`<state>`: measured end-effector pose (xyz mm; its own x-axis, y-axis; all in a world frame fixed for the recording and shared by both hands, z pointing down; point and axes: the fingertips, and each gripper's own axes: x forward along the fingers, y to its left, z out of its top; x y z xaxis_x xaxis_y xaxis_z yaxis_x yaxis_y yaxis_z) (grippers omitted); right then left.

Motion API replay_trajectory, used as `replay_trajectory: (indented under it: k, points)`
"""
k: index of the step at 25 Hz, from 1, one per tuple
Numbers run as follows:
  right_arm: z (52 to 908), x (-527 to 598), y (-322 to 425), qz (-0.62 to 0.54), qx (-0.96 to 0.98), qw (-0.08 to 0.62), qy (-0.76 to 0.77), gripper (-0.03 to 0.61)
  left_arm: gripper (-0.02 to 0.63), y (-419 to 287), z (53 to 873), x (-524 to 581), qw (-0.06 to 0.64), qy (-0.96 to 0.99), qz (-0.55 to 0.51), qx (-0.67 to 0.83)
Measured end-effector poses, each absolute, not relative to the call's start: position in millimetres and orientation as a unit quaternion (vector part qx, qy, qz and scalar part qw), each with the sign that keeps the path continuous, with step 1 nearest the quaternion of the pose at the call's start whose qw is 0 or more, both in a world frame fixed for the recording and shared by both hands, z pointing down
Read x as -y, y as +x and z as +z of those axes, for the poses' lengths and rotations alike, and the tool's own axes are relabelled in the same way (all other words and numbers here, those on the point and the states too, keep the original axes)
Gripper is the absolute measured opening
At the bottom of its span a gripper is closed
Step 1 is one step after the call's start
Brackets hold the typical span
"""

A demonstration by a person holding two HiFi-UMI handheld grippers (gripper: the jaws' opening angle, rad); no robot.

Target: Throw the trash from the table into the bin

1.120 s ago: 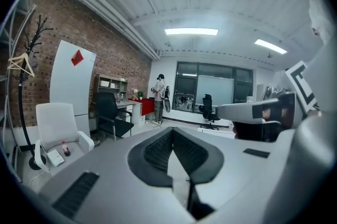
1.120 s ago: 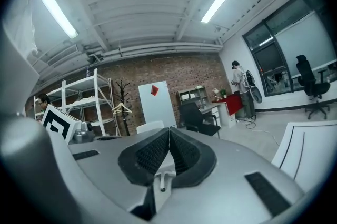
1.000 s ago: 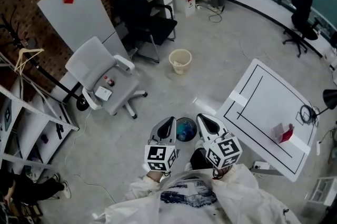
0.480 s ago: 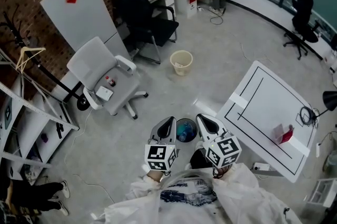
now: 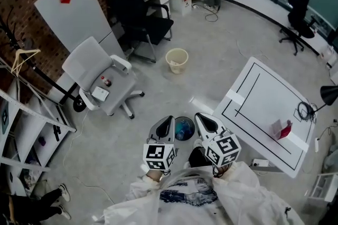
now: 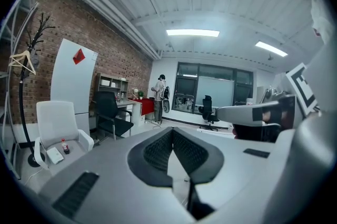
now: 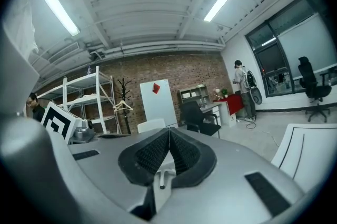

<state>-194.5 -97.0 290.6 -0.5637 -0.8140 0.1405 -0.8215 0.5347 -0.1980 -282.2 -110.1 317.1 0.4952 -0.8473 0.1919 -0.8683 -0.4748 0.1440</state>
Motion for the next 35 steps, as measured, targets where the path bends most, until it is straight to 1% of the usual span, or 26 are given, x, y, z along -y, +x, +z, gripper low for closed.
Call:
replay_trajectory:
  k: [11,19,24,35]
  points:
    - [296.9,78.7,-165.0,0.129,0.853,0.024,0.505,0.02,0.008,-246.2,325.0,100.6,0.116,0.88,0.052,0.459]
    - [312.0,59.1,-121.5,0.151,0.816,0.027,0.558,0.021,0.008,-189.6,342.1,91.9,0.129,0.909,0.073,0.39]
    - [324.7,42.8,-74.9,0.171,0.781,0.021,0.601,0.021,0.008,-135.0,356.5,84.8,0.134,0.929,0.095,0.331]
    - [329.5,6.0,41.4,0.187,0.723,-0.012,0.665,0.021,0.008,-7.6,361.4,57.0,0.115,0.956,0.129,0.239]
